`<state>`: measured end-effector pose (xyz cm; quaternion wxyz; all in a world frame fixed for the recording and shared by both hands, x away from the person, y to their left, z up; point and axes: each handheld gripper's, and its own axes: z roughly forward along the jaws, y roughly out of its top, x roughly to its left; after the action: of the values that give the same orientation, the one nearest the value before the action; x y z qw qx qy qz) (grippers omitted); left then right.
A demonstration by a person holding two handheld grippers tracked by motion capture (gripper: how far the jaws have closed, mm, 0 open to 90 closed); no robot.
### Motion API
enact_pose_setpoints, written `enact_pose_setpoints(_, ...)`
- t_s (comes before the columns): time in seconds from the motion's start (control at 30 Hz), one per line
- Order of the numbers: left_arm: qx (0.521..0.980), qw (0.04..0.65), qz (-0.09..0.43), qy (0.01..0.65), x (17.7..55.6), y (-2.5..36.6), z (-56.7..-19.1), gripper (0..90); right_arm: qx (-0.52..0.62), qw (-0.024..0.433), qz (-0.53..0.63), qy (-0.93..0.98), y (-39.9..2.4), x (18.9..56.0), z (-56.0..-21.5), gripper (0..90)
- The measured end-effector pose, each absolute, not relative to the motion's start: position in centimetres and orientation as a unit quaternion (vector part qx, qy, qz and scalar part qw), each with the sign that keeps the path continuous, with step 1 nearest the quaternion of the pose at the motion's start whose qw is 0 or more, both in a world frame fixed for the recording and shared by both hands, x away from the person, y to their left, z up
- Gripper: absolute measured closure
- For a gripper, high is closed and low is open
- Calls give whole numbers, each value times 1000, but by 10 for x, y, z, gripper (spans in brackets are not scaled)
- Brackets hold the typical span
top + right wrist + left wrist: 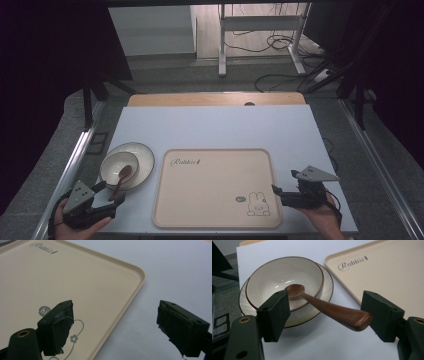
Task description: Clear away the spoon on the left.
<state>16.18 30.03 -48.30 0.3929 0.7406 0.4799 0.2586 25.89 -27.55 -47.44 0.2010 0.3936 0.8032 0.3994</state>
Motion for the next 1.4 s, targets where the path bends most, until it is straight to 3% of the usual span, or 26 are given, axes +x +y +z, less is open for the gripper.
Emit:
enact_pose_setpoints(0.33,750,373,272,473,166,299,-490,324,393,201,399,804,-276,259,-474,144)
enact_pose_setpoints(0.77,755,354,290,470,167,297,-492,489,390,201,397,806,-275,259,-475,144)
enact_pose_setpoints(0.93,751,347,299,475,167,297,-492,590,391,201,397,806,-275,259,-475,144)
enact_pose_setpoints(1.4,746,332,301,492,168,299,-493,740,388,202,397,807,-275,259,-475,145)
